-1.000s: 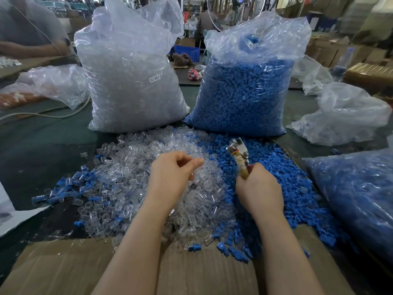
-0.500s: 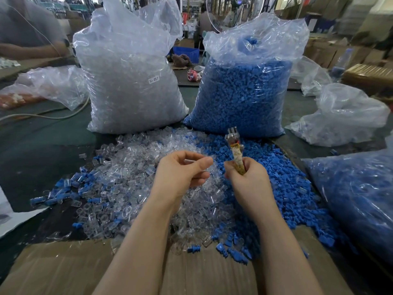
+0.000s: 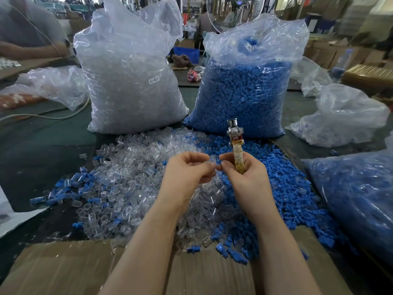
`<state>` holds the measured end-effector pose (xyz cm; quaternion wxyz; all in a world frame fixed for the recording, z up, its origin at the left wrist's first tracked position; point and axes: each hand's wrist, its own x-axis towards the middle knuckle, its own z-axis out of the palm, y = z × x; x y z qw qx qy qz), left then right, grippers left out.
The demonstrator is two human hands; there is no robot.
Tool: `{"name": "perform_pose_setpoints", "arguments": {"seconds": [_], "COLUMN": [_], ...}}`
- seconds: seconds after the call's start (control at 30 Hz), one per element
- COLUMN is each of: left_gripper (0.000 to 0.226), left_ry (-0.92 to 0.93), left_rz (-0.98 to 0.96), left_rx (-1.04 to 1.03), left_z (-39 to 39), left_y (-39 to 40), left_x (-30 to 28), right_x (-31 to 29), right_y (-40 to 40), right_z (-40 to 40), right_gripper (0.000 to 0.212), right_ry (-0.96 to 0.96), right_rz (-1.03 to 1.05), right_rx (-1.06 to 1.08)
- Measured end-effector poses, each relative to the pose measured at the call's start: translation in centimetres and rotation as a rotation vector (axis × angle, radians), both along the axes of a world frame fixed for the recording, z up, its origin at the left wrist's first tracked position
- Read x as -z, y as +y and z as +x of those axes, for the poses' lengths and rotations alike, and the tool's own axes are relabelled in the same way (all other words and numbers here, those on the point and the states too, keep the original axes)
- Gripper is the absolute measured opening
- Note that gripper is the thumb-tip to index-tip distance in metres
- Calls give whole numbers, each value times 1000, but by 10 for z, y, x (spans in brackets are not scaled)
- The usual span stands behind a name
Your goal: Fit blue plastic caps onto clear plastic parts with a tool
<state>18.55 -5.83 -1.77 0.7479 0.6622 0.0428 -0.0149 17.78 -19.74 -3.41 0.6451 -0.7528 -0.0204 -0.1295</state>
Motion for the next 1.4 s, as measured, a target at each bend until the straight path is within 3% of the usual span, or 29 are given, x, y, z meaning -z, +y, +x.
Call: {"name": "perform_pose_setpoints", "arguments": {"seconds": [0.47, 0.67, 0.93, 1.4], "left_gripper": [9, 12, 16, 15], "left_ry": [6, -57, -184, -234], "left_rz": [-29, 164, 370, 349], "left_rx": [-140, -148, -149, -154], "left_z": [0, -1, -4, 0], "left_y": [-1, -4, -7, -7], "left_x": [-2, -4, -5, 3], "right_x": [4, 4, 0, -5], "right_y": [0, 2, 3, 2], "right_z": [3, 1, 3, 2], "right_gripper": [16, 17, 9, 11], "right_ry": [-31, -28, 33, 81], "right_rz": [-288, -347, -265, -39], "right_rx": [162, 186, 176, -2]}}
